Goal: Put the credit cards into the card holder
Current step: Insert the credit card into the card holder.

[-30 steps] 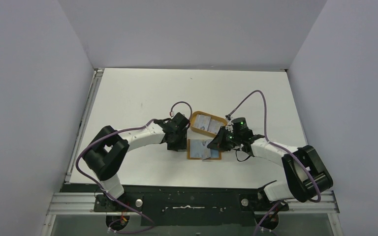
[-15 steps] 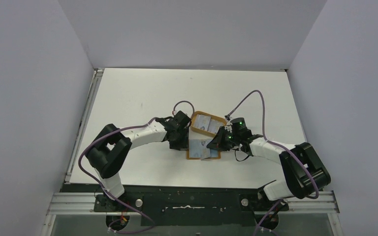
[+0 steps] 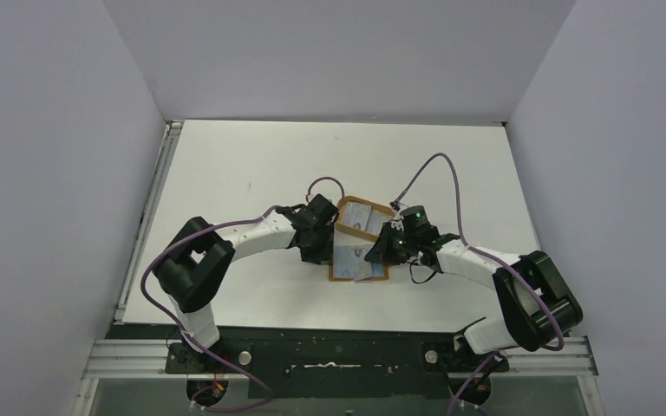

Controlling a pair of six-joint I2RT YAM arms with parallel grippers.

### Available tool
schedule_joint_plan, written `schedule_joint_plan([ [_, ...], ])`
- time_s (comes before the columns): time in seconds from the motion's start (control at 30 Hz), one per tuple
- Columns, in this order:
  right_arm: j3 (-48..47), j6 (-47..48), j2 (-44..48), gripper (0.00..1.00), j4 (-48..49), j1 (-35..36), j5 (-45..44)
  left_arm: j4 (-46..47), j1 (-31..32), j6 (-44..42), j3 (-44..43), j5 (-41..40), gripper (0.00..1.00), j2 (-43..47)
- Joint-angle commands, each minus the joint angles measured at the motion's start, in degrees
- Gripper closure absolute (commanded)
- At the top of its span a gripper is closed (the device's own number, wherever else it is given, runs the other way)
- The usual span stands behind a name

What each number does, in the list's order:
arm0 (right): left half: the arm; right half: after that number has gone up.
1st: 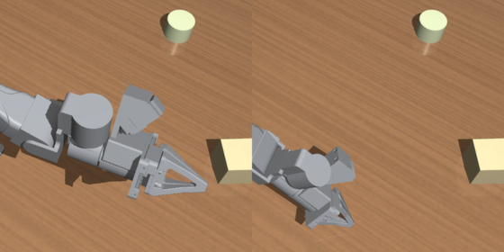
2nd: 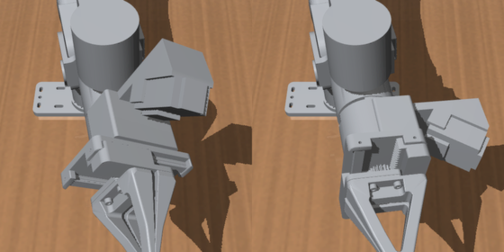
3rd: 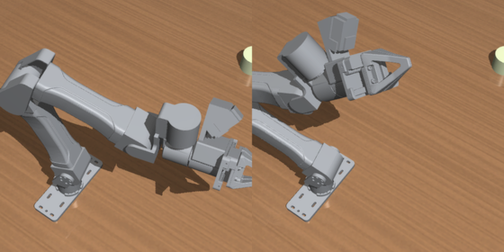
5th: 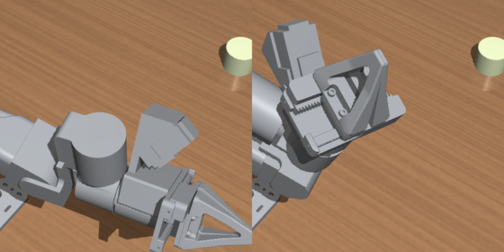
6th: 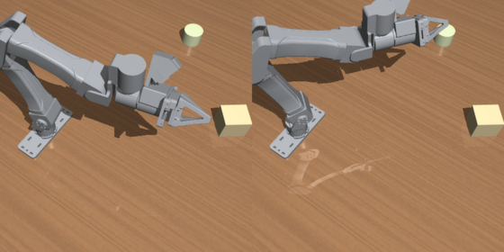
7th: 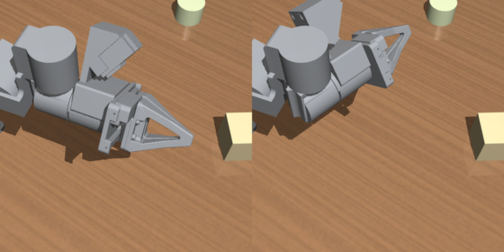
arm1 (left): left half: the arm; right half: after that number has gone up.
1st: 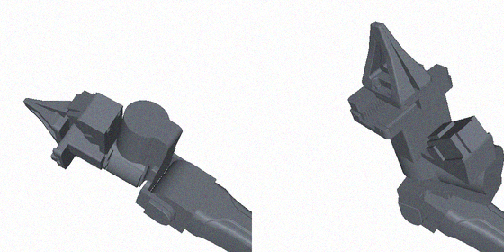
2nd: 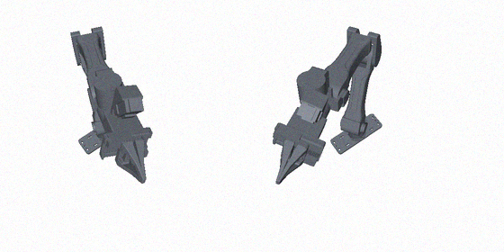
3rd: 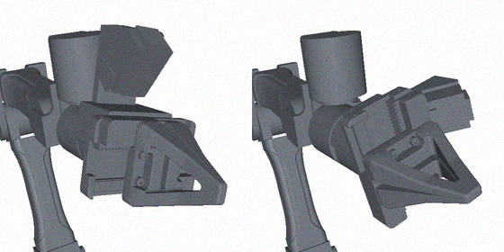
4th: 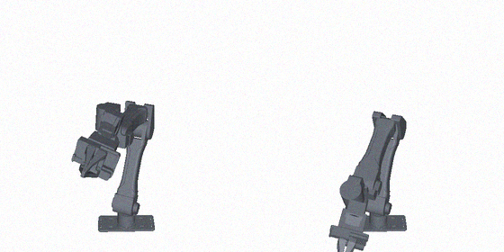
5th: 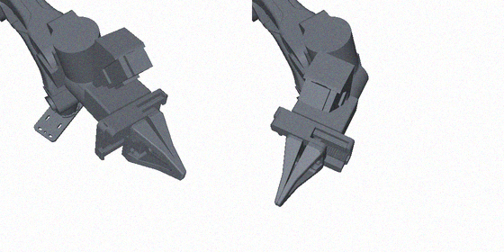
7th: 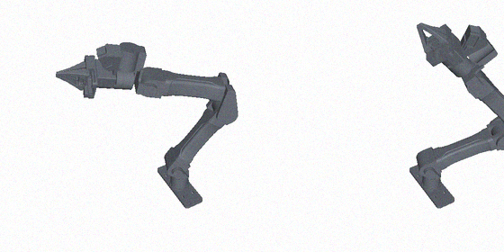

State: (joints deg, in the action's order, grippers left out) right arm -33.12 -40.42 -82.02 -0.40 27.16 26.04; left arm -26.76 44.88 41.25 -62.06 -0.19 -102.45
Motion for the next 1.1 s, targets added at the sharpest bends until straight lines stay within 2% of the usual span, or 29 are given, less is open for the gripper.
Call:
schedule_joint_plan([
  [0.0, -1.36, 1.83, -1.41, 1.0, -0.11, 1.35, -4.15, -0.28, -0.04, -0.91, 0.53, 0.19, 0.66, -3.32],
  [0.27, -0.35, -2.03, -2.59, 1.0, 5.15, 2.07, -4.95, -0.03, 0.28, -0.71, 0.7, 0.19, 0.66, -3.39],
  [0.53, 0.58, -4.0, -1.17, 1.0, 4.86, 2.52, -9.19, 0.0, 0.38, -0.74, 0.96, 0.89, 0.66, -3.3],
  [1.07, -0.51, -7.46, -2.92, 1.0, 6.21, 6.77, -11.26, 1.53, 1.06, 0.47, 1.73, 2.22, 0.67, -2.43],
])
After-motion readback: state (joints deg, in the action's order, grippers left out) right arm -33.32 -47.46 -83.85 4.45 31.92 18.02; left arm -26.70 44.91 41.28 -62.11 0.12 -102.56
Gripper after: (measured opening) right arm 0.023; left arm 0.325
